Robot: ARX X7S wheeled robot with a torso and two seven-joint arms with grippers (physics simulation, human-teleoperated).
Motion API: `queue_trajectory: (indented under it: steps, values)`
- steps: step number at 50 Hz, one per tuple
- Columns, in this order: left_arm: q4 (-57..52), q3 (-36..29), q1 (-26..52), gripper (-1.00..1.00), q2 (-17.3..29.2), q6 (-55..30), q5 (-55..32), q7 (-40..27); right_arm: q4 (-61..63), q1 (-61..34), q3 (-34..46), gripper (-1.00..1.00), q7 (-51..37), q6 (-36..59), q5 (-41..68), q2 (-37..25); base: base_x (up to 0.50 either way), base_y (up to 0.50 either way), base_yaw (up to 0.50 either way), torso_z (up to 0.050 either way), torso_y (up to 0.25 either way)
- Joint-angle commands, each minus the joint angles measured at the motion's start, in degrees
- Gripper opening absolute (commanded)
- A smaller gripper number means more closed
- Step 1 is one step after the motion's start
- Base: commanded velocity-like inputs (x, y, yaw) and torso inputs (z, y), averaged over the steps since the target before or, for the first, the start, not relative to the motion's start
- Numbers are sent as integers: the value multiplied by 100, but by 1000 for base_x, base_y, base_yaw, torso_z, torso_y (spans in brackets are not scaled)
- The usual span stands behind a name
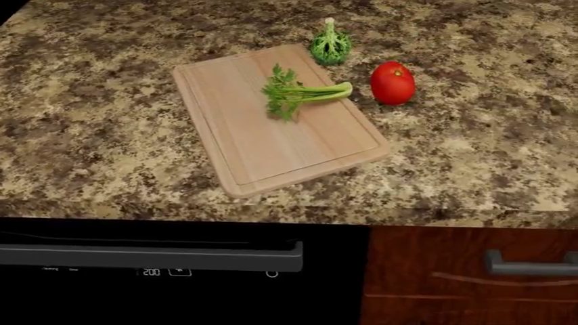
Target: Clear the non-vegetable object off the cutting board and place the vegetables onto it.
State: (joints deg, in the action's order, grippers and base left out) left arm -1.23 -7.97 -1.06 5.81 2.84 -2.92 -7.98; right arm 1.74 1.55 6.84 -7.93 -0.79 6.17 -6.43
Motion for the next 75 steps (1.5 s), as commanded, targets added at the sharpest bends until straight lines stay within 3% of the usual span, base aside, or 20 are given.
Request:
queue_trajectory:
  steps: [1,11,23,33,42,50,56,64,71,75]
  values:
    - [34,88,18,100,-23,-26,-1,65,-28,-63,-49,100,67,97,-136,92,0,0,0,0,0]
    - [-385,-94,5,100,88,-436,136,-33,493,-122,174,100,-231,875,-531,-43,0,0,0,0,0]
    - [-2492,-93,55,100,353,-2603,-257,181,2713,-389,352,100,-134,3261,-675,-303,0,0,0,0,0]
    - [-3307,222,787,100,418,-4014,-732,138,4081,-1131,236,100,44,5314,-593,-466,0,0,0,0,0]
    - [-3637,747,1448,100,464,-5007,-1126,1,4806,-2402,207,100,365,7262,-394,-553,0,0,0,0,0]
    - [-3476,748,2191,100,562,-5604,-1158,-114,4798,-3460,5,100,749,8475,-137,-596,0,0,0,0,0]
    - [-3410,1073,3044,100,441,-6506,-1623,-23,4535,-4115,-189,100,1019,8890,50,-589,0,0,0,0,0]
    - [-3015,859,4212,100,644,-7204,-1695,25,3827,-4998,-703,100,1426,9071,485,-419,0,0,0,0,0]
    - [-2479,592,4875,100,695,-7186,-1594,31,3069,-5778,-820,100,-134,9074,2928,-1051,0,0,0,0,0]
    - [-2304,480,5222,100,683,-7435,-1693,129,2635,-6156,-805,100,-618,9053,3686,-1261,0,0,0,0,0]
